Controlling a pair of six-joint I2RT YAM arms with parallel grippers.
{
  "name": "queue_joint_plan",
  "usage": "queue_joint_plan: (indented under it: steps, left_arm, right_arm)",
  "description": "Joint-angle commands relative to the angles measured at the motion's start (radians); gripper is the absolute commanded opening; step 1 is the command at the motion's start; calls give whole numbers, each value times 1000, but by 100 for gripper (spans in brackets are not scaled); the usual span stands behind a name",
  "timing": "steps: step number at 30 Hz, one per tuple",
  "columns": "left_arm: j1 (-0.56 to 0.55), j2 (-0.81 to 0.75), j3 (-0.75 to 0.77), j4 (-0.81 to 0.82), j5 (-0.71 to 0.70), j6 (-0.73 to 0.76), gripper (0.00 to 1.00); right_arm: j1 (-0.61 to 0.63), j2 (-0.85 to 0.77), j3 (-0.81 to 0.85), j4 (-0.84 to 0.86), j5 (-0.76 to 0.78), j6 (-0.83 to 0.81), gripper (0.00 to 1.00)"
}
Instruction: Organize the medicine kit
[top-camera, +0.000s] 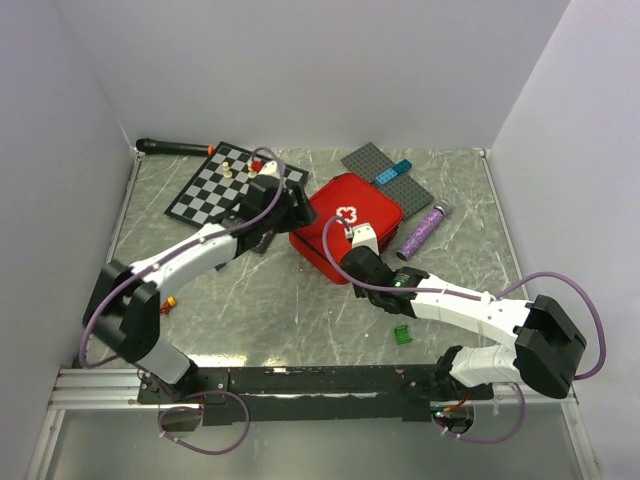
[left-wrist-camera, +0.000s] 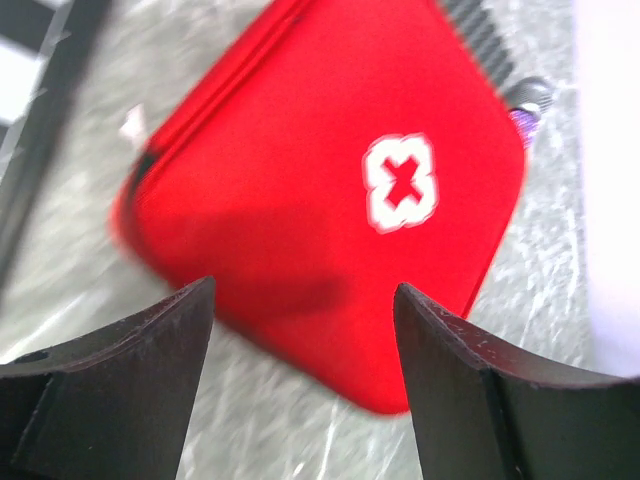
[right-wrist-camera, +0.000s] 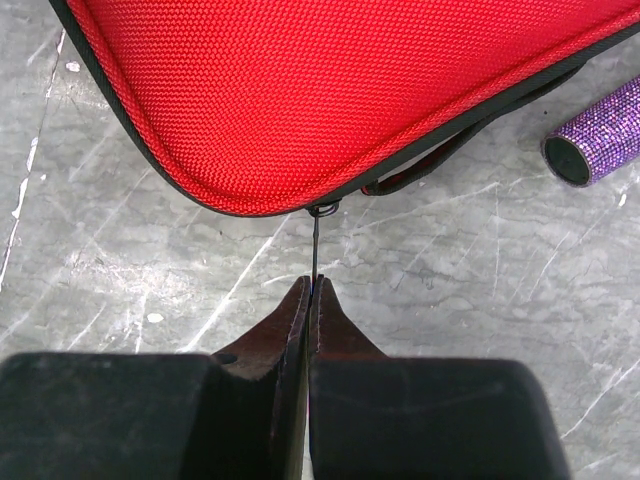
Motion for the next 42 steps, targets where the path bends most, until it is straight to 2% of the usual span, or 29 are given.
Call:
queue_joint_plan:
  steps: [1, 6, 10, 15, 21, 28, 32, 35, 37, 42]
  left_arm:
    - [-24, 116, 75, 118, 26, 4, 76]
    - [-36, 243, 124, 55, 24, 6, 73]
    - [-41, 246, 45, 63, 3, 3, 71]
    - [-39, 256, 6, -56, -49, 29, 66]
    - [-31, 225, -93, -145, -110, 69, 56]
    - [-14, 105, -281, -120, -109, 63, 47]
    - [-16, 120, -295, -129, -113, 75, 38]
    - [-18, 139, -290, -144, -127, 78, 34]
    - [-16, 153, -292, -146, -127, 87, 25]
    - [-16, 206, -287, -144, -109, 98, 10]
  right_arm:
    - [12, 11, 16, 0, -4, -6, 0]
    - [12, 18, 24, -6, -15, -2, 0]
    - [12, 18, 30, -9, -25, -1, 0]
    - [26, 34, 38, -5, -36, -1, 0]
    - [72, 64, 65, -14, -27, 4, 0]
    - [127, 105, 90, -38, -2, 25, 0]
    - [119, 105, 82, -54, 33, 22, 0]
    - [70, 77, 67, -58, 44, 5, 0]
    - [2, 48, 44, -51, 38, -12, 0]
    - [-311, 18, 36, -34, -79, 13, 0]
